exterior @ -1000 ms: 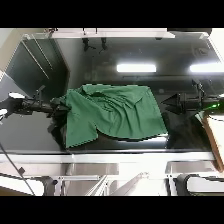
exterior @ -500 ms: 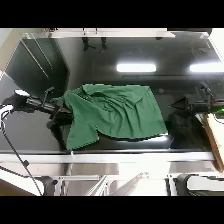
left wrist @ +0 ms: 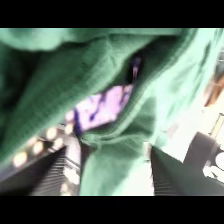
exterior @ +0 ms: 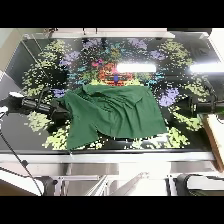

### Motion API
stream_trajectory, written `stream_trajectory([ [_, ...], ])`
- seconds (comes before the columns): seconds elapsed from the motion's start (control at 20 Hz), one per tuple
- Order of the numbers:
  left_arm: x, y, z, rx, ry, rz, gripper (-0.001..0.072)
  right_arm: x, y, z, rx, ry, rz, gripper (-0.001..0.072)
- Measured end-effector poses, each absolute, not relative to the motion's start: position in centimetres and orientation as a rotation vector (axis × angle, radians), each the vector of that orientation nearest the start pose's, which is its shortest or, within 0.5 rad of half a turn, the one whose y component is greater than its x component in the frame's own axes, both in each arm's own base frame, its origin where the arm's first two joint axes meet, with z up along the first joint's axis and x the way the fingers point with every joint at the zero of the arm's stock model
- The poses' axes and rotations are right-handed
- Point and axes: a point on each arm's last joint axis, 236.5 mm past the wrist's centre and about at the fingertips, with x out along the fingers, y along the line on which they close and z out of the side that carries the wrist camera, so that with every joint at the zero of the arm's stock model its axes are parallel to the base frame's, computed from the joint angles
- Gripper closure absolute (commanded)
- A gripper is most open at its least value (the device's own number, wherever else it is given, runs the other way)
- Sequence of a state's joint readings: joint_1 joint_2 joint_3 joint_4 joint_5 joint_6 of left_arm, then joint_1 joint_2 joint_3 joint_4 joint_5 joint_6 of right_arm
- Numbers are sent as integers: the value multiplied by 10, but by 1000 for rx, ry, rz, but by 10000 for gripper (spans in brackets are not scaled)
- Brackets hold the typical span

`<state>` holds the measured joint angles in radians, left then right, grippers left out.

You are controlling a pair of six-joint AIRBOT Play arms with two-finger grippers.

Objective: Fold the shirts.

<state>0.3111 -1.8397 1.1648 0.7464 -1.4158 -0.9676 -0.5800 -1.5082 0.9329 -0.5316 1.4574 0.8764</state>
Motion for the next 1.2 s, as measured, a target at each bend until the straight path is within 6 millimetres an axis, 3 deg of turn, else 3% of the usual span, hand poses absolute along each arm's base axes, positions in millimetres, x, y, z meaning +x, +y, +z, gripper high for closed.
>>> stream_trajectory([
  [0.35,372,-99,-114,-662,1480,-742,264,348,19,-10,974,1165,637,96],
  [0.4,370,-101,-114,-655,1483,-756,402,347,20,-9,976,1166,644,97],
  [0.45,367,-101,-115,-640,1492,-766,612,347,21,-9,976,1167,650,171],
  [0.5,361,-99,-116,-618,1510,-785,690,345,22,-8,976,1169,657,355],
  [0.55,358,-97,-115,-621,1518,-792,690,345,22,-7,977,1171,662,395],
  [0.7,356,-91,-106,-678,1513,-807,690,339,23,-10,966,1196,666,388],
  [0.8,354,-87,-97,-726,1505,-828,691,333,17,-23,945,1255,610,164],
  [0.9,349,-82,-86,-773,1504,-862,691,324,7,-45,914,1336,522,224],
  [1.0,344,-76,-77,-817,1502,-884,691,317,2,-63,887,1390,460,223],
  [1.2,344,-66,-66,-883,1479,-897,690,305,17,-97,837,1476,427,223],
])
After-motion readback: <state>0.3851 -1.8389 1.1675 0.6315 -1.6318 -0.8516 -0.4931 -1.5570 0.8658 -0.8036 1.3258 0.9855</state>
